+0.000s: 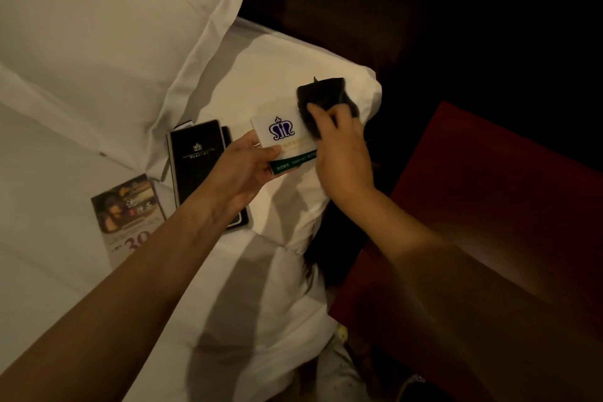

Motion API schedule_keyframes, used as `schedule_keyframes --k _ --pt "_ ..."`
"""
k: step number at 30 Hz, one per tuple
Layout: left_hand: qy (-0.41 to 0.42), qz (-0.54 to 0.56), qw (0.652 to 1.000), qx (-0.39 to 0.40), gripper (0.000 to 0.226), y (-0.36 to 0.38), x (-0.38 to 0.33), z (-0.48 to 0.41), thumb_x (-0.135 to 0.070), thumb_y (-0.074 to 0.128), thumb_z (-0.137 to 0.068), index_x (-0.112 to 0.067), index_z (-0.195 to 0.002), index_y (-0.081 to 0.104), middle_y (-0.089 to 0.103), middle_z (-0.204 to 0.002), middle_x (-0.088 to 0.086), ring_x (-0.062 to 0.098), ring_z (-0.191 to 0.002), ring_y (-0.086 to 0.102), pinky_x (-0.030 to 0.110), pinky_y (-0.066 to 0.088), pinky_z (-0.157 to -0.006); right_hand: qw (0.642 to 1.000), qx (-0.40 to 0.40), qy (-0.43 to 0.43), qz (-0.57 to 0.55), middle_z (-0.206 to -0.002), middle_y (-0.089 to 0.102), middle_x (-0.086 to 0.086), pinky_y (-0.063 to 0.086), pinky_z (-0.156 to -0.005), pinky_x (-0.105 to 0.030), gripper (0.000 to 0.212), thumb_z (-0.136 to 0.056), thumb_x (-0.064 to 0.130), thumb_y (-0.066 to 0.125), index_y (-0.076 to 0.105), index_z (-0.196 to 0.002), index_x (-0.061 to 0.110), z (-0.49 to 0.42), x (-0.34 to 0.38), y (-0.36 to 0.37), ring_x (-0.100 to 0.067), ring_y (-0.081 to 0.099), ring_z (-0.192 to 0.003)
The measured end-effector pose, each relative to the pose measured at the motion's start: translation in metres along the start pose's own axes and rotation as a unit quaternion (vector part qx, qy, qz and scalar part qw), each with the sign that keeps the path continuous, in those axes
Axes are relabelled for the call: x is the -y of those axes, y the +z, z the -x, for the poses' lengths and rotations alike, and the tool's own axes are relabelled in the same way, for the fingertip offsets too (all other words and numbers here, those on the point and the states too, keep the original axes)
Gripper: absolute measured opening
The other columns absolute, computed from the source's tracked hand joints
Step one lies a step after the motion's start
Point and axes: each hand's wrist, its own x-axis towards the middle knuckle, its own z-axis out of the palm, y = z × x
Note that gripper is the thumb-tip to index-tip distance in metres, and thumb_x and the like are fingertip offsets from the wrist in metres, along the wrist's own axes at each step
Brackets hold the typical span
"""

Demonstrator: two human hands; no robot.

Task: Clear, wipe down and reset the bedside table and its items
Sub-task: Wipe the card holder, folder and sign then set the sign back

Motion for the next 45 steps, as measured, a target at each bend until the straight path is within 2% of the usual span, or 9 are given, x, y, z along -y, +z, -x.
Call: schedule_keyframes --k 5,10,17,22,25,28,31,35,45 --pt "0.010 -0.032 0.999 -0.004 0.032 -0.008 -0.001 0.010 0.009 0.041 -0.090 -0.010 -0.109 0.058 0.067 -0.095 0.007 0.016 -0.081 0.070 0.028 0.060 -0.068 0.997 -0.031 -0.060 0.024 -0.130 0.046 -0.012 0.049 -0.082 -0.043 0.064 -0.082 -0.002 0.052 0.038 -0.140 0.020 0.025 0.027 0.012 -0.032 0.046 -0.112" --pt "-0.032 -0.090 0.995 0.025 0.041 -0.002 -0.002 0.013 0.011 0.038 -0.090 -0.002 -0.128 0.048 0.059 -0.116 0.016 0.031 -0.102 0.059 0.037 0.052 -0.079 0.996 -0.031 0.078 0.020 -0.135 0.038 -0.011 0.050 -0.086 -0.049 0.061 -0.085 -0.002 0.044 0.033 -0.140 0.023 0.036 -0.010 -0.010 -0.032 0.041 -0.118" --pt "-0.053 -0.134 0.988 0.051 0.034 0.041 0.002 0.009 -0.002 0.043 -0.095 -0.003 -0.128 0.050 0.062 -0.109 0.009 0.017 -0.086 0.062 0.026 0.058 -0.067 0.969 -0.099 0.226 0.022 -0.133 0.042 -0.013 0.050 -0.083 -0.050 0.056 -0.087 -0.002 0.047 0.035 -0.139 0.016 0.090 -0.075 -0.084 -0.035 0.046 -0.117" --pt "-0.048 -0.200 0.974 0.091 0.033 0.108 0.021 0.006 0.000 0.043 -0.095 0.004 -0.126 0.049 0.059 -0.113 0.012 0.012 -0.078 0.063 0.022 0.056 -0.071 0.951 -0.064 0.300 0.047 -0.138 0.040 -0.010 0.050 -0.089 -0.049 0.056 -0.090 0.003 0.048 0.031 -0.141 0.020 0.148 -0.118 -0.132 -0.034 0.043 -0.122" --pt "-0.054 -0.240 0.960 0.130 0.034 0.163 0.042 0.007 0.003 0.045 -0.093 0.007 -0.127 0.048 0.057 -0.119 0.017 0.015 -0.082 0.062 0.029 0.054 -0.079 0.941 -0.059 0.330 0.050 -0.135 0.041 -0.010 0.050 -0.088 -0.049 0.057 -0.089 0.002 0.048 0.031 -0.140 0.020 0.187 -0.147 -0.159 -0.033 0.043 -0.119" --pt "-0.073 -0.266 0.948 0.158 0.038 0.222 0.070 0.006 0.006 0.046 -0.091 0.003 -0.129 0.047 0.059 -0.120 0.018 0.028 -0.102 0.058 0.033 0.051 -0.078 0.926 -0.062 0.369 0.054 -0.134 0.043 -0.008 0.051 -0.088 -0.047 0.058 -0.087 0.002 0.049 0.032 -0.140 0.021 0.225 -0.181 -0.183 -0.032 0.044 -0.118" --pt "-0.087 -0.266 0.945 0.172 0.041 0.279 0.101 0.005 0.010 0.044 -0.090 0.002 -0.130 0.046 0.053 -0.132 0.023 0.032 -0.115 0.054 0.040 0.045 -0.090 0.914 -0.068 0.398 0.041 -0.133 0.043 -0.006 0.051 -0.087 -0.042 0.061 -0.087 0.000 0.048 0.032 -0.141 0.022 0.266 -0.216 -0.198 -0.031 0.046 -0.115" --pt "-0.089 -0.294 0.930 0.203 0.038 0.341 0.141 -0.005 0.007 0.046 -0.091 0.000 -0.128 0.049 0.054 -0.132 0.022 0.019 -0.091 0.060 0.033 0.049 -0.083 0.900 -0.084 0.427 0.036 -0.130 0.047 -0.006 0.050 -0.088 -0.043 0.060 -0.087 0.001 0.049 0.033 -0.141 0.022 0.314 -0.257 -0.204 -0.029 0.048 -0.114" --pt "-0.047 -0.329 0.920 0.209 0.042 0.430 0.196 -0.064 0.010 0.043 -0.091 0.001 -0.132 0.045 0.048 -0.139 0.022 0.034 -0.129 0.046 0.038 0.038 -0.106 0.899 -0.106 0.424 0.040 -0.137 0.044 0.002 0.050 -0.089 -0.033 0.062 -0.086 0.006 0.051 0.031 -0.142 0.025 0.360 -0.306 -0.171 -0.019 0.046 -0.115"
